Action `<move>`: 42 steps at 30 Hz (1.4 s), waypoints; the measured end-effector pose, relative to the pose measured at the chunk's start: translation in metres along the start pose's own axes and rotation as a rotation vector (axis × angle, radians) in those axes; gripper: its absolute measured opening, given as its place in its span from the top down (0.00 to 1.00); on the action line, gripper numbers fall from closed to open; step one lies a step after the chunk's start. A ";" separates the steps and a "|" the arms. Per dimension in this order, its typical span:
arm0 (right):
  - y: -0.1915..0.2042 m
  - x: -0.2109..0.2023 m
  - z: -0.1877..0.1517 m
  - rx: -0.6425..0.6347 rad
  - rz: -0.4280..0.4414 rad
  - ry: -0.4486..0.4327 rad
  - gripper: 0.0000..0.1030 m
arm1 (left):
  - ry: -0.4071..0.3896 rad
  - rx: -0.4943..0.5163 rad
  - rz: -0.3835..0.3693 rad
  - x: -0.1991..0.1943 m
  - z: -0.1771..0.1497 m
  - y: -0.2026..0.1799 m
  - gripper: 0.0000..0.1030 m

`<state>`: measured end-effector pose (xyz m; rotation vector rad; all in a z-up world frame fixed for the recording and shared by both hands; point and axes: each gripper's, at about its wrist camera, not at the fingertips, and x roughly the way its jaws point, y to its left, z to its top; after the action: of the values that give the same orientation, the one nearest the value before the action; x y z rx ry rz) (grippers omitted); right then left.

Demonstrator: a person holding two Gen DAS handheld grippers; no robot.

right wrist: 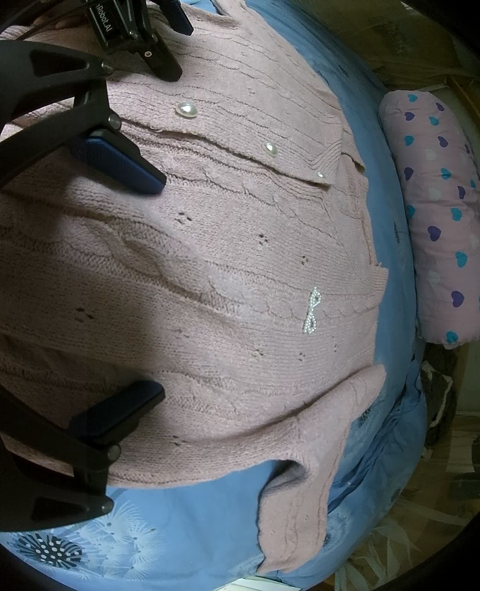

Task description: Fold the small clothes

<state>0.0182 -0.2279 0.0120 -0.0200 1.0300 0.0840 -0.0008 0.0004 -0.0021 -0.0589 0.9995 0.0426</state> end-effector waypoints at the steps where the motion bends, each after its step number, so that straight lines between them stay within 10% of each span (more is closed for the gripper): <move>1: 0.000 0.000 0.000 0.000 0.000 0.000 0.00 | 0.000 0.000 0.000 0.000 0.000 0.000 0.03; 27: 0.002 0.000 -0.001 -0.006 -0.002 0.007 0.00 | -0.008 -0.005 -0.005 -0.003 0.000 0.002 0.03; 42: -0.034 -0.043 -0.005 -0.065 0.141 0.042 0.00 | 0.033 -0.010 0.007 -0.011 0.003 0.001 0.05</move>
<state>-0.0055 -0.2648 0.0452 -0.0086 1.0697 0.2460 -0.0040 0.0013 0.0086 -0.0660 1.0325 0.0530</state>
